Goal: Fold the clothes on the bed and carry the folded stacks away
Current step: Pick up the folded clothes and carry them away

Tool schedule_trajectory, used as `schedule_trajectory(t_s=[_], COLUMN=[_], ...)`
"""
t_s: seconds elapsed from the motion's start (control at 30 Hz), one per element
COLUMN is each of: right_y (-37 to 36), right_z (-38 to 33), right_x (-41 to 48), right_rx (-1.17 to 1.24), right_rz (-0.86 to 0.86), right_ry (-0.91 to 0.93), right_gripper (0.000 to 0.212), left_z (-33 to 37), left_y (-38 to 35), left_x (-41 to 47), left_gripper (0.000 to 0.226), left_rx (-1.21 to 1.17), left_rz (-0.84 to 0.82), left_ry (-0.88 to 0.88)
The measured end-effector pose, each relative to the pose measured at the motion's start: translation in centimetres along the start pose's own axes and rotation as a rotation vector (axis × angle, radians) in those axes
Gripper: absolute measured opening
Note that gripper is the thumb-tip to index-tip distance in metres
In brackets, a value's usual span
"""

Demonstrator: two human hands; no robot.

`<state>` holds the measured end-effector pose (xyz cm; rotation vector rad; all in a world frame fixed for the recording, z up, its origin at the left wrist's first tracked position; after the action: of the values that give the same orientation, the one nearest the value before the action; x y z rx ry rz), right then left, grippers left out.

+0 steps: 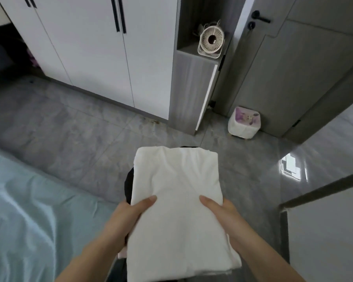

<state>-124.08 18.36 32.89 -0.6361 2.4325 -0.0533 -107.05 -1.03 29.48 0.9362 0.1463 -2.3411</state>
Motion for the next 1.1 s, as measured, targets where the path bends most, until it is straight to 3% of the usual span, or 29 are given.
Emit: schedule_trajectory(t_s=[0.13,0.43,0.63,1.1], right_y=[-3.9,-16.5,-26.2,-51.9], right_z=[-4.2,-12.7,-15.4,-21.2], right_x=[8.1,24.0,32.8,51.9], right_rx=[-0.052,-0.185,-0.272,-0.596], right_rz=[-0.071,-0.235,-0.356,-0.799], right_ry=[0.004,-0.075,-0.12,-0.281], right_gripper=[0.017,0.033,0.037,0.037], left_z=[4.5,14.5,18.1,26.7], left_y=[2.3,10.3,17.1,31.2], left_x=[5.6,17.7,23.6,35.6], left_gripper=[0.062,0.074,0.077,0.051], left_rx=[-0.047,-0.176,-0.227,-0.578], left_rz=[0.089,0.161,0.319,0.647], left_ry=[0.007,-0.035,0.024,0.05])
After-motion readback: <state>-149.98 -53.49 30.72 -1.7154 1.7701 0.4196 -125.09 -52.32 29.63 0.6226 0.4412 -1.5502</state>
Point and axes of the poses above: each hand's wrist, its own x-axis towards the middle knuckle, its own y-axis out of the back of the hand, z = x × y, the point moved 6 cm from there along x, towards the middle knuckle, and after that the axes turned 12 degrees about x, right-handed, at the moved point
